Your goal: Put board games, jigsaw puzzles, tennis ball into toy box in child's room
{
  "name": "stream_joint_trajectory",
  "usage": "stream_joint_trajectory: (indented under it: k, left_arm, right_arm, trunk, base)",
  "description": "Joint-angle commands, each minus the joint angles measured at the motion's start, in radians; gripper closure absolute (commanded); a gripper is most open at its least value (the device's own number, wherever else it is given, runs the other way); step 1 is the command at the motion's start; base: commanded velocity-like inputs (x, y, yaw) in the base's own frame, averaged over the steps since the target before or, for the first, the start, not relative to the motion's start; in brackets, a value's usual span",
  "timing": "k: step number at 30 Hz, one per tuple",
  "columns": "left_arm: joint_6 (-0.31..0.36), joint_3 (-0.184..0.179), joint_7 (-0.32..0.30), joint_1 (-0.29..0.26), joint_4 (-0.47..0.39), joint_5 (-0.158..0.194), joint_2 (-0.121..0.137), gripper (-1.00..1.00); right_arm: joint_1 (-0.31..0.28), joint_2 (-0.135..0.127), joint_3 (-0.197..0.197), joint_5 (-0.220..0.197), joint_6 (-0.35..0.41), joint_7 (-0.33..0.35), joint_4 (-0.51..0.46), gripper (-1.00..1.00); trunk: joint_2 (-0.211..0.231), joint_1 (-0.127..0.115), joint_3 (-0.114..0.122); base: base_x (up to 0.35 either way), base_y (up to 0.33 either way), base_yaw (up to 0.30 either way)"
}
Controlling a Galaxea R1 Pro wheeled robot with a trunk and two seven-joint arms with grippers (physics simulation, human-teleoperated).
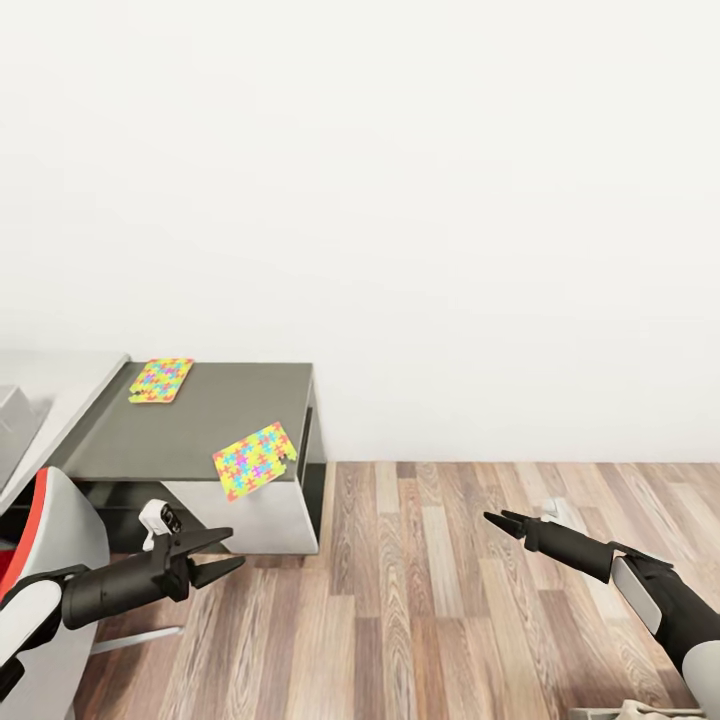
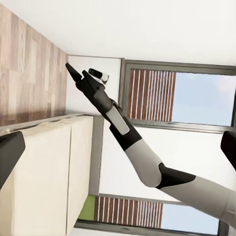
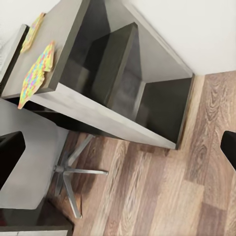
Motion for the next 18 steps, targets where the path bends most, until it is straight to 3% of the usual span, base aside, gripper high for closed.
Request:
stream_joint_trajectory:
  k: [1, 18]
  left_arm:
    - [0.001, -0.002, -0.006, -0.001, 0.001, -0.003, 0.001, -1.0]
    - [0.001, -0.007, -0.008, -0.001, -0.001, -0.001, -0.001, -1.0]
  right_arm:
    - [0.0, -0.001, 0.002, -0.009, 0.01, 0.001, 0.0, -1.0]
    - [0.0, -0.001, 0.002, -0.009, 0.01, 0.001, 0.0, -1.0]
  trunk:
    - [-0.002, 0.001, 0.0]
    - [-0.002, 0.001, 0.028]
  base:
    - [0.0, 0.0, 0.072]
    - [0.0, -0.016, 0.072]
